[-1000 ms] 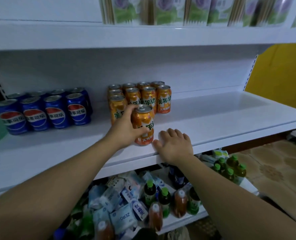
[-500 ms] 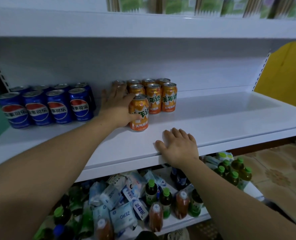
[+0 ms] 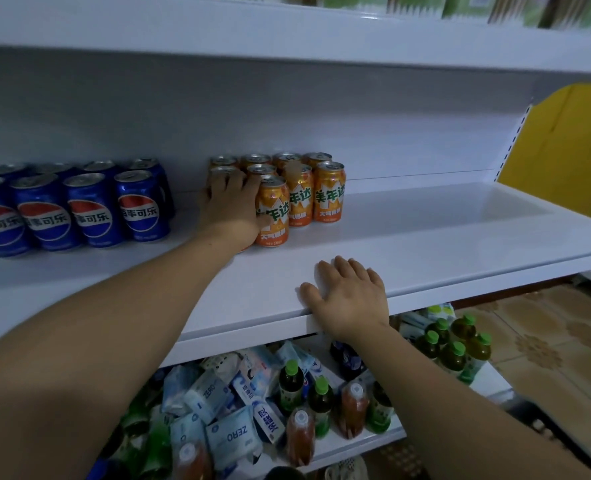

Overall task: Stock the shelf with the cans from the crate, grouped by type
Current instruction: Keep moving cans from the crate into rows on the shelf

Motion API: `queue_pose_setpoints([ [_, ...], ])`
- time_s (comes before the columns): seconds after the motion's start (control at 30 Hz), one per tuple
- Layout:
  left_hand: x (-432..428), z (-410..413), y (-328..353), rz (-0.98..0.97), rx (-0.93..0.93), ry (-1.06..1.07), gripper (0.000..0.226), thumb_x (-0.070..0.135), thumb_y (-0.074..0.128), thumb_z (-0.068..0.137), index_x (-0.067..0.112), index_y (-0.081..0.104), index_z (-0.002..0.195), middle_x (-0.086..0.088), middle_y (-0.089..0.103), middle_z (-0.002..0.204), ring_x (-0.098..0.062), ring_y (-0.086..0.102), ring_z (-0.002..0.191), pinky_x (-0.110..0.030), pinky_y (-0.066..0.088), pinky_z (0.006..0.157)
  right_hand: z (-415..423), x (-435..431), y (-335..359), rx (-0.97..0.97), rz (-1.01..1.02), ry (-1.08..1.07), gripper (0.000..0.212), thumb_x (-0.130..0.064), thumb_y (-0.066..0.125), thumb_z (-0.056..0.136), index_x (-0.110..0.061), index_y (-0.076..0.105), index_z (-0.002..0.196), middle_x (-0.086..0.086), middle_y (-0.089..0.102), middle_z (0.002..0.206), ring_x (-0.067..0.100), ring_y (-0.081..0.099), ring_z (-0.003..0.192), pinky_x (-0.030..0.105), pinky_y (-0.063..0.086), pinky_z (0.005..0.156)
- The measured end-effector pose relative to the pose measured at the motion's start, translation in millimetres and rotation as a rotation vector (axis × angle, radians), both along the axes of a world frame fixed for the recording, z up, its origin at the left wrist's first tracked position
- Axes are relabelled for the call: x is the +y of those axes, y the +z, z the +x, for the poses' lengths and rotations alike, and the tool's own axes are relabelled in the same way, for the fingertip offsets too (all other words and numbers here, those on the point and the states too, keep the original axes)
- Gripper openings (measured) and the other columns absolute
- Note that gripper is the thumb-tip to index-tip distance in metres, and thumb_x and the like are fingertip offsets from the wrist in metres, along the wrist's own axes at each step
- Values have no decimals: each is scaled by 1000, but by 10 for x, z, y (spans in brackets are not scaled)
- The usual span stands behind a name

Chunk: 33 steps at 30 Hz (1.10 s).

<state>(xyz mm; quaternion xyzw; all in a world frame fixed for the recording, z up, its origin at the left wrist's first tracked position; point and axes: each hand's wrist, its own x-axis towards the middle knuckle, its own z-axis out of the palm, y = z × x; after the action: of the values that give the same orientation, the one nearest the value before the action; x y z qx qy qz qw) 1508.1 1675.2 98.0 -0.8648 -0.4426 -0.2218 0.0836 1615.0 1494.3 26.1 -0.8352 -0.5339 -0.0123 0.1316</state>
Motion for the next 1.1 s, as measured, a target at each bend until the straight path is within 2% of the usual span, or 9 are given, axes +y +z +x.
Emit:
queue_pose_setpoints([
  [0.2,-74,-77,102,-71,45,18,87,54,65,78,30,19,147,-4,15,158,-31,8,145,-63,8,111,42,-92,60,56,-30,80,61,-60,25,96,-25,36,145,4,24,158,22,15,146,42,9,118],
  [0.27,-204,-128,179,-30,63,-5,88,55,64,78,28,20,148,-6,14,158,-31,9,145,-62,9,111,138,-236,82,65,-49,81,60,-60,26,96,-26,36,144,3,24,159,21,15,146,42,10,118],
  [0.37,-540,-93,249,-40,21,-161,78,48,64,80,24,29,145,-8,23,154,-31,19,141,-47,18,112,363,-611,115,64,-63,-36,59,-58,31,96,-26,36,144,1,28,156,21,20,144,43,16,117],
  [0.43,-831,35,251,-94,5,-265,73,47,63,81,25,32,144,-8,28,152,-31,26,138,-46,27,110,523,-951,144,78,-83,-136,61,-58,32,95,-25,33,147,1,28,156,22,22,144,44,20,117],
  [0.57,-1588,466,118,-249,91,-449,72,53,56,86,24,30,146,-3,28,154,-25,26,140,-47,26,112,845,-1772,174,175,-130,-369,71,-63,35,94,-20,30,150,4,29,156,26,28,142,44,29,113],
  [0.73,-2724,1023,-313,-419,206,-726,72,54,59,84,24,34,145,-2,34,151,-26,35,136,-47,32,109,1131,-2911,138,288,-156,-659,69,-60,33,97,-19,24,152,7,33,155,29,37,137,40,35,106],
  [0.83,-3354,1280,-680,-527,313,-850,71,51,61,84,22,35,144,-2,37,150,-24,39,133,-42,38,106,1222,-3530,-10,356,-132,-830,72,-64,35,94,-22,27,151,6,36,153,29,38,136,43,33,110],
  [0.97,-4019,1620,-1224,-673,505,-963,69,45,60,88,18,34,145,-4,37,149,-25,41,131,-37,40,103,1330,-4229,-382,440,-137,-953,71,-61,36,95,-18,27,151,9,38,152,29,39,135,38,34,108],
  [1.1,-4538,2015,-1886,-798,684,-1028,63,48,62,86,18,44,138,-6,45,141,-25,49,120,-37,45,98,1486,-4722,-869,546,-159,-1063,69,-58,37,97,-13,30,150,9,35,154,29,36,138,35,32,108],
])
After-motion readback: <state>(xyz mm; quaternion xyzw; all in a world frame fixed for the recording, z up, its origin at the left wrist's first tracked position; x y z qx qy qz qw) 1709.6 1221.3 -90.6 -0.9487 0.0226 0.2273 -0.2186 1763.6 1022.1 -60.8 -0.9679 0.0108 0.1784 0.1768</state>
